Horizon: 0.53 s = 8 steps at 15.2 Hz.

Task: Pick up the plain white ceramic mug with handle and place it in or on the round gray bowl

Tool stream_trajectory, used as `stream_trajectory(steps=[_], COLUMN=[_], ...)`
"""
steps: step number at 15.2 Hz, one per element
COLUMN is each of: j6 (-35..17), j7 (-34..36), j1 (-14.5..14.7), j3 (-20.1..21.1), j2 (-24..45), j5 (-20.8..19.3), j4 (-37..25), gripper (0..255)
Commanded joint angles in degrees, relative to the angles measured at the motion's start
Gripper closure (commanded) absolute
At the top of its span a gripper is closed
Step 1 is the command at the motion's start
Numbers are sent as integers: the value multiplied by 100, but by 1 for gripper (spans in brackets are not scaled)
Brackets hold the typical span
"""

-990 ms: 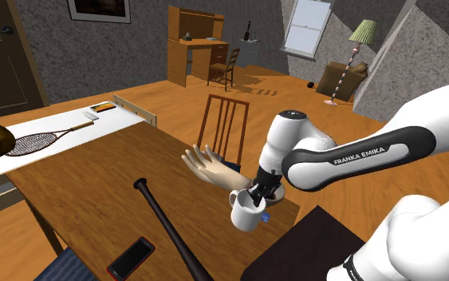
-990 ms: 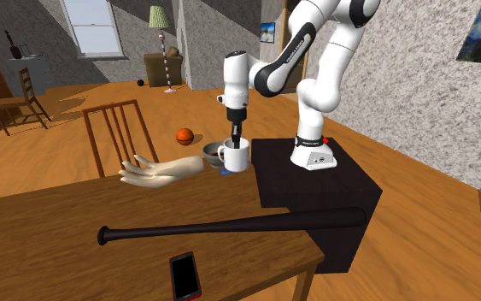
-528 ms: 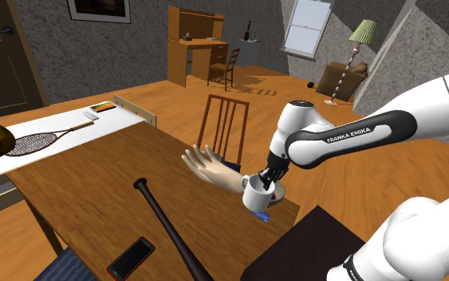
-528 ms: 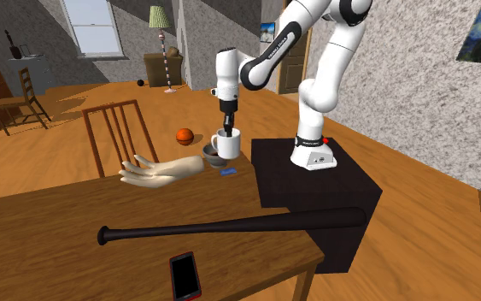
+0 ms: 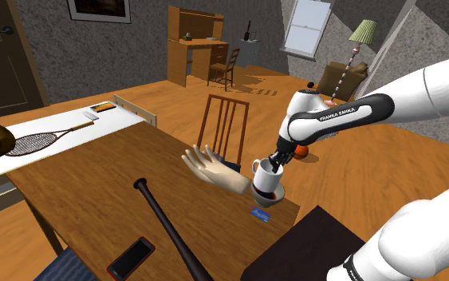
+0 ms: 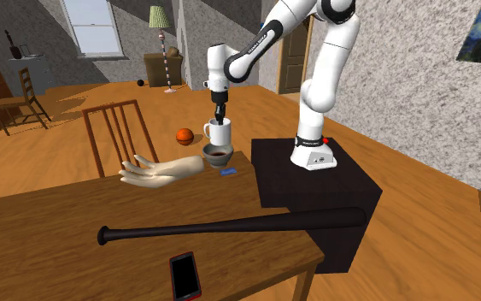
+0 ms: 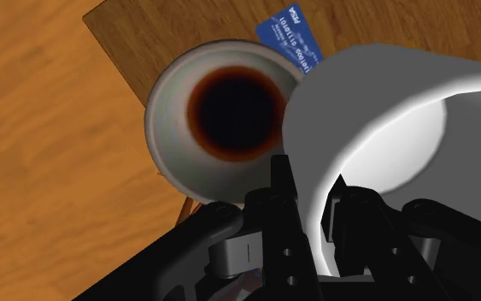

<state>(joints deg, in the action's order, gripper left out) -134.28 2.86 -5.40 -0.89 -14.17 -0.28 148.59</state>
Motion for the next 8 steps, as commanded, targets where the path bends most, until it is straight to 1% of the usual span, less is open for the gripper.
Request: stream_trajectory(steps=[1,6,8], j6=[12,139,-26], j7=[-283,-982,-994], j1=[-133,-426,-426], j3=[-185,-603,-605], j2=[216,816,923], j5=[-57,-78,-63], j4=[-227,-958,-899], gripper=[255,255,255])
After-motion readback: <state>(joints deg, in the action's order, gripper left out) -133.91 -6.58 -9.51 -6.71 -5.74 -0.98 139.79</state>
